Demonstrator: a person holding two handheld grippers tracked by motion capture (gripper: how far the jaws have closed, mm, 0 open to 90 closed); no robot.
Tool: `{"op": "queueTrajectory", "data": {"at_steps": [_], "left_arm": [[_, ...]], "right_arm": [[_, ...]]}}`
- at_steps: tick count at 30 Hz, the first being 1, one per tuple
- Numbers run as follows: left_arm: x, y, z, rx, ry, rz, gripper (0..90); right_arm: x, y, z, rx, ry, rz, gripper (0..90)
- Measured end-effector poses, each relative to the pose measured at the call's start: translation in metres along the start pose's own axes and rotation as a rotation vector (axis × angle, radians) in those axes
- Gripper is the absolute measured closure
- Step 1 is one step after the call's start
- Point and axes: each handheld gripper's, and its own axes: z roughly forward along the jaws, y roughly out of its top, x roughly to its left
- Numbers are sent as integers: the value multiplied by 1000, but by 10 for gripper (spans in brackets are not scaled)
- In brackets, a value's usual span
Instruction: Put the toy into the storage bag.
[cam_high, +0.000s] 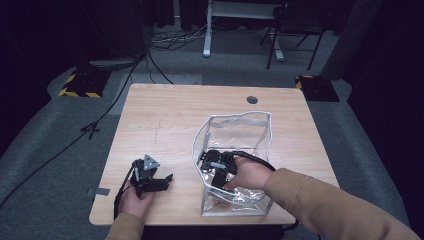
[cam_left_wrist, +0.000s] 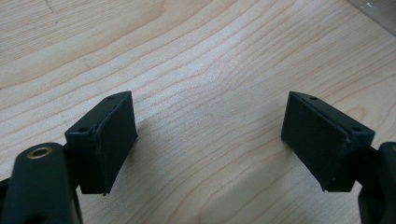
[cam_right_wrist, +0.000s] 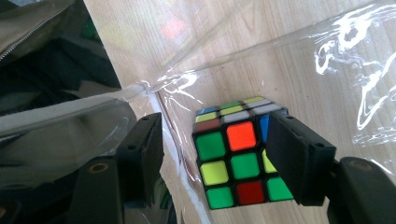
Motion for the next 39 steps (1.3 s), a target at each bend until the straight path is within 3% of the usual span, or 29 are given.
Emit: {"op": "queueTrajectory", "data": {"at_steps": [7,14,25,32,39], "left_arm": [[0,0,0,1,-1,0,184],[-1,0,0,-1,2,-2,184],[-1,-1,-2,8,0,2,184],[-1,-1,-1,6,1,2,184],[-1,-1,-1,3,-4,-2,184]], "right_arm": [[1,-3,-5,-5,-17,9,352],[2,-8,-18,-76,-25,23,346],[8,-13,-50,-180,-54,2,351],[8,-25,-72,-277,-66,25,351],[2,-43,-99,-428,-88,27,360]]}}
